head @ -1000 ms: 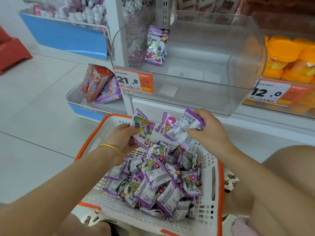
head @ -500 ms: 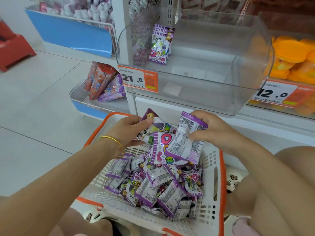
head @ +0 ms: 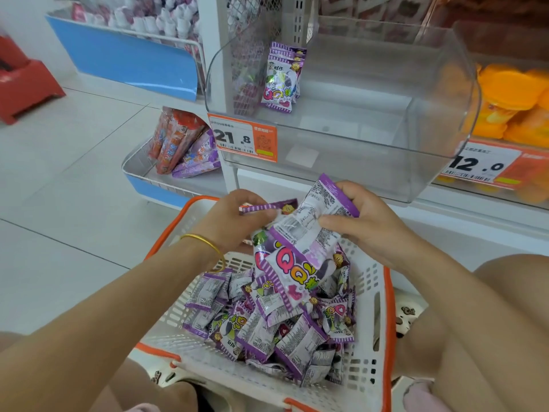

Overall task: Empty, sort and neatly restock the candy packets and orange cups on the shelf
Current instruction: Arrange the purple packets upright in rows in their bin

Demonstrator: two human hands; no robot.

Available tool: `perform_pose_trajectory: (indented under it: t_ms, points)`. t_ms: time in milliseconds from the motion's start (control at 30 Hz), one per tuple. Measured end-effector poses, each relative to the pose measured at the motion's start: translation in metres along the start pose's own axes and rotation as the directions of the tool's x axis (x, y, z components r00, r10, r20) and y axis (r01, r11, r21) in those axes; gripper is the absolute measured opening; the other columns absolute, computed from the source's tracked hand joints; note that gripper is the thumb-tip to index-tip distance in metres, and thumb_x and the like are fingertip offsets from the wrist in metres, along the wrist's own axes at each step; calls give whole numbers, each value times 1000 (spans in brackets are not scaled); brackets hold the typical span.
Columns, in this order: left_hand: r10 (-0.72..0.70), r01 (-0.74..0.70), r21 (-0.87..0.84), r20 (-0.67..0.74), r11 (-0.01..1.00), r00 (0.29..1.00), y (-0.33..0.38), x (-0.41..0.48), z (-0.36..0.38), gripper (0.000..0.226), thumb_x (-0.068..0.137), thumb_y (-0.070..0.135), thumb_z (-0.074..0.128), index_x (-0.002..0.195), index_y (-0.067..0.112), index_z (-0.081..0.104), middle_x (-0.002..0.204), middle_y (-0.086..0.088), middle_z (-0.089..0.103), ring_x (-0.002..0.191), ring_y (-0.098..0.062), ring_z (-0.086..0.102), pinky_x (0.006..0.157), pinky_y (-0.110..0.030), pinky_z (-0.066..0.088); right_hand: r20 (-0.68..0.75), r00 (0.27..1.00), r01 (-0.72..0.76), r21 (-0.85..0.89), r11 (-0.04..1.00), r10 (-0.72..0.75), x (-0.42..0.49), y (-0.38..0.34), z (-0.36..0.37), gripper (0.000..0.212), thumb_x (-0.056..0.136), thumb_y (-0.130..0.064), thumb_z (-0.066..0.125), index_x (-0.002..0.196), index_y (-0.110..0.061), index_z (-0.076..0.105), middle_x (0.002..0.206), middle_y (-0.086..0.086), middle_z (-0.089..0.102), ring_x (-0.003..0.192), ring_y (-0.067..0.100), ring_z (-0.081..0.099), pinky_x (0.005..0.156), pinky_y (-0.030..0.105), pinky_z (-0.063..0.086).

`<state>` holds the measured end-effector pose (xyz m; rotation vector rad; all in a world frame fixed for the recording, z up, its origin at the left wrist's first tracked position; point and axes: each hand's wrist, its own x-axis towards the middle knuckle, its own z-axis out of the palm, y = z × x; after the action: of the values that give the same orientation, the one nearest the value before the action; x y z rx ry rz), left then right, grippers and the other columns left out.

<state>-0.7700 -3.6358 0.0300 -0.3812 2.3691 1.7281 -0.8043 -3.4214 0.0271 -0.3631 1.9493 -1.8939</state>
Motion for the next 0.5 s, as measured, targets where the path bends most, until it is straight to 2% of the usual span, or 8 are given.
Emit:
perform_pose_trajectory:
  t_ms: [67, 133, 233, 300, 367, 433, 500]
  points:
    - [-151, 163, -206, 73, 965, 986, 3, -3, 5, 35, 86, 30, 63, 108, 5, 54, 59, -2, 64, 45, -10, 60, 44, -24, 51, -44, 999, -12, 96, 995, 17, 2, 2, 3, 35, 77, 1, 67, 107, -16, 58, 98, 5, 69, 85, 17, 67, 79, 30, 55]
    - [-216, 271, -335, 191, 902, 957, 4, -6, 7, 51, 81, 41, 61, 113, 3, 58, 70, -7, 68, 57, -18, 64, 52, -28, 54, -105, 994, -13, 202, 979, 35, 5, 4, 5, 33, 80, 5, 62, 107, -13, 57, 98, 8, 68, 84, 17, 67, 78, 29, 55]
    - [-190, 312, -411, 309, 857, 932, 3, -8, 9, 73, 64, 54, 60, 119, 7, 59, 96, -12, 69, 84, -23, 61, 80, -34, 52, -185, 980, -6, 332, 943, 71, 7, 5, 8, 32, 83, 9, 58, 109, -9, 55, 97, 10, 67, 80, 16, 67, 76, 28, 57]
    - [-150, 307, -405, 375, 861, 915, 0, -10, 12, 82, 58, 61, 67, 122, 10, 58, 114, -16, 66, 98, -26, 60, 89, -40, 49, -233, 968, -8, 356, 934, 97, 7, 8, 10, 32, 84, 9, 57, 111, -8, 54, 99, 11, 66, 85, 19, 65, 81, 32, 56]
    - [-112, 282, -368, 420, 886, 901, -2, -13, 16, 73, 55, 51, 77, 116, 13, 61, 109, -10, 69, 97, -21, 65, 89, -41, 50, -268, 958, -18, 297, 955, 102, 6, 11, 14, 30, 85, 7, 59, 110, -9, 54, 104, 15, 65, 93, 26, 64, 89, 39, 53]
    - [-106, 251, -329, 401, 910, 910, -7, -11, 20, 53, 62, 30, 73, 110, 11, 61, 99, -6, 72, 85, -16, 68, 80, -32, 53, -280, 955, -28, 245, 969, 98, 4, 15, 17, 32, 84, 3, 63, 114, -8, 55, 111, 18, 65, 101, 31, 63, 91, 43, 52]
    - [-143, 251, -262, 370, 932, 918, -12, -8, 22, 59, 66, 19, 74, 118, 2, 55, 102, -14, 69, 83, -17, 66, 71, -27, 50, -302, 947, -46, 208, 977, 109, 3, 17, 18, 30, 83, -4, 67, 110, -13, 58, 108, 13, 68, 97, 24, 66, 84, 37, 53]
